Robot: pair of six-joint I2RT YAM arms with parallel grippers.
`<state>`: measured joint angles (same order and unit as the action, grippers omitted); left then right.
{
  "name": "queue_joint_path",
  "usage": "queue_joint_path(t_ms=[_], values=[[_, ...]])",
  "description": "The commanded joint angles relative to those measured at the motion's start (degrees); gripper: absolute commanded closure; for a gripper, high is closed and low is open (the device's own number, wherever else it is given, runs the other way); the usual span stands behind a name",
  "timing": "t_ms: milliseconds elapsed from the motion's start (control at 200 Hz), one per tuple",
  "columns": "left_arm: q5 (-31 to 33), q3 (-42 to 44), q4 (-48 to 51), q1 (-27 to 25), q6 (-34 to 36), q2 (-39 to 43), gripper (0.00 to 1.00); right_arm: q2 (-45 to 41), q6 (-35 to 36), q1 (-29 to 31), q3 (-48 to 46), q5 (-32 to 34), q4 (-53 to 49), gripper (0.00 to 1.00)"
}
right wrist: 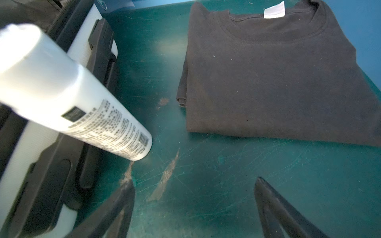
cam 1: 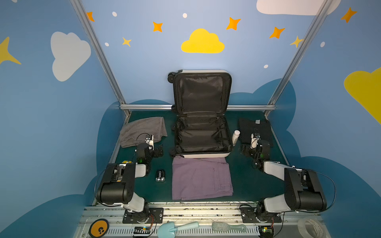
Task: Pack the luggage
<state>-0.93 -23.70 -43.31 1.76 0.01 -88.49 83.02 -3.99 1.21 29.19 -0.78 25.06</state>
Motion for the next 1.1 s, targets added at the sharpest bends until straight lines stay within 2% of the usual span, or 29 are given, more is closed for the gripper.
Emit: queue_joint_path(t_ms=[0,1096], values=[[-0.7,-0.6,0.5,0.1,0.4,1.1,0.0,0.5,0.4,0.1,1.5,-0.1,0.1,0.11],[-0.6,-0.4,0.5,0.2,0.1,1.5,0.0,0.1,0.2,-0.8,1.1,-1.8,0.6,0.11]])
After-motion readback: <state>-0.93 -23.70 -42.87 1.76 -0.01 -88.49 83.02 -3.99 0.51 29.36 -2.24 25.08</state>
